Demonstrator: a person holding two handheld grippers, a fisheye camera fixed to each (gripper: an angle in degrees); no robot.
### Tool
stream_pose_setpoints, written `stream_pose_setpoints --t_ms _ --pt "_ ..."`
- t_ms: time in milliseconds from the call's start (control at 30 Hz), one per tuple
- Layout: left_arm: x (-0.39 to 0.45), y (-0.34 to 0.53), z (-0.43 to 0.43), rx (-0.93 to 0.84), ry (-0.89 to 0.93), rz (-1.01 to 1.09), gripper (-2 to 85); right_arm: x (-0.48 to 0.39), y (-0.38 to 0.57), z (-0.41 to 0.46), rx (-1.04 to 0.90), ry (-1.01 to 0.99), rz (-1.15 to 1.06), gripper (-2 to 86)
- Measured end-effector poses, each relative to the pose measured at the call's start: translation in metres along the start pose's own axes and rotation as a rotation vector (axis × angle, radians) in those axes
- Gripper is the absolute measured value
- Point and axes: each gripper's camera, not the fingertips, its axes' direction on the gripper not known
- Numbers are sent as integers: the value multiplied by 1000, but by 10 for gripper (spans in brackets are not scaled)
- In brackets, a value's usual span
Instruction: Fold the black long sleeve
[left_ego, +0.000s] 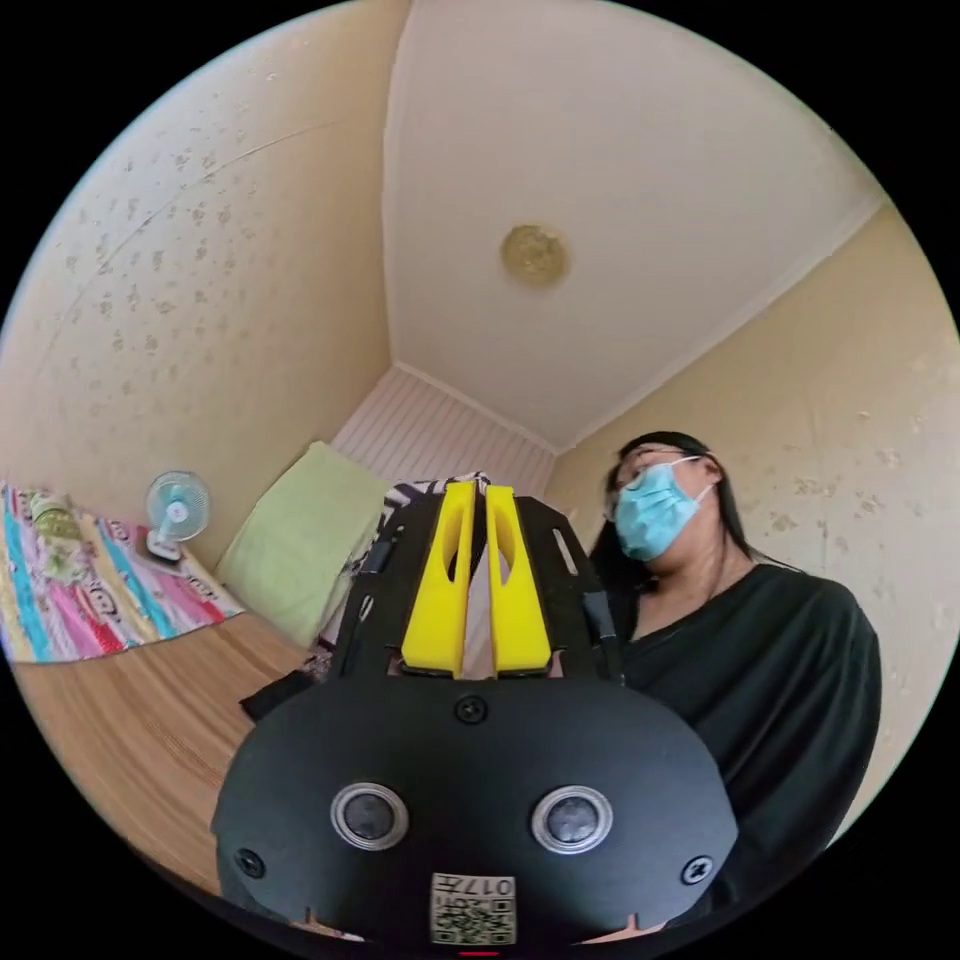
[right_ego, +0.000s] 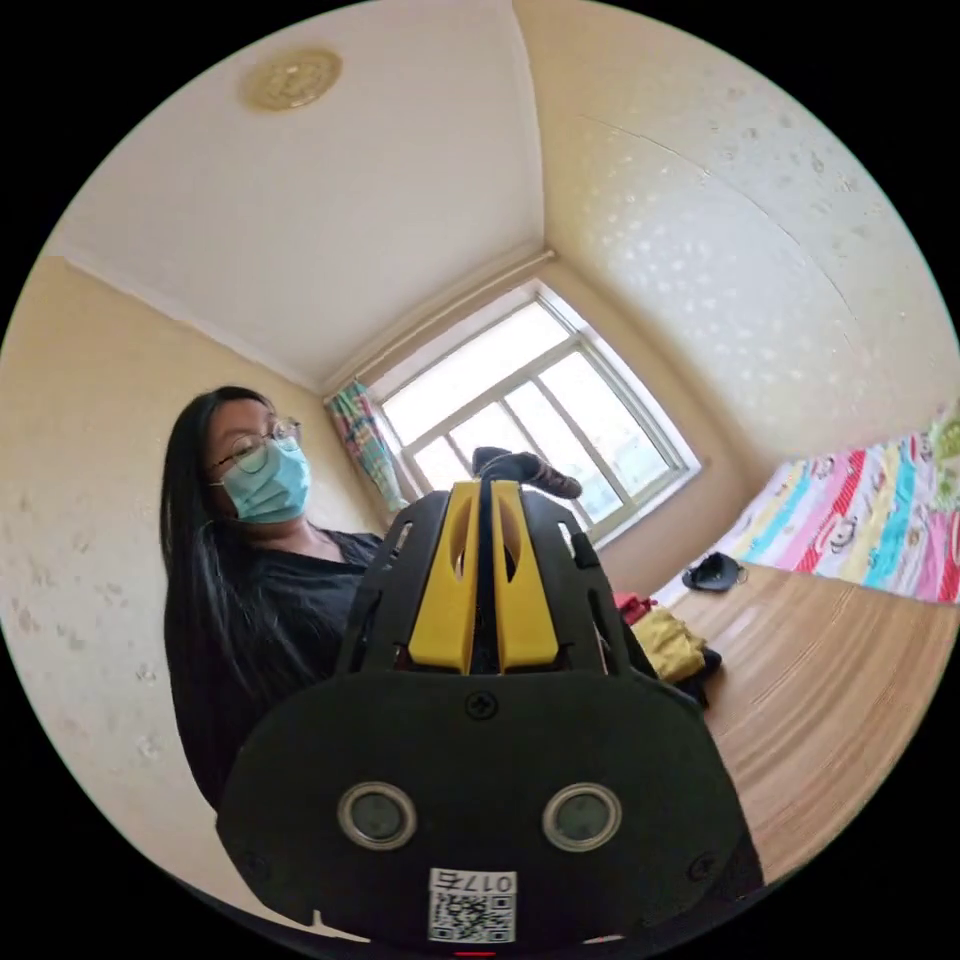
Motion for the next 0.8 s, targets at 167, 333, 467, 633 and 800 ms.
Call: stream_pose_setpoints --t_ms 167,333,467,633,800 --pt "19 -9 32 -62 120 52 -1 59 39 29 -175 -85 109 22" --pt "16 -7 43 -38 224 8 -3 97 81 48 -83 -176 178 22" --pt "5 1 35 58 351 -32 -8 123 106 75 -141 -123 293 22" --pt "-6 17 21 97 281 -80 -9 119 112 96 -210 80 256 21" --pt "-8 20 20 141 318 -82 -9 118 117 85 -118 150 242 20"
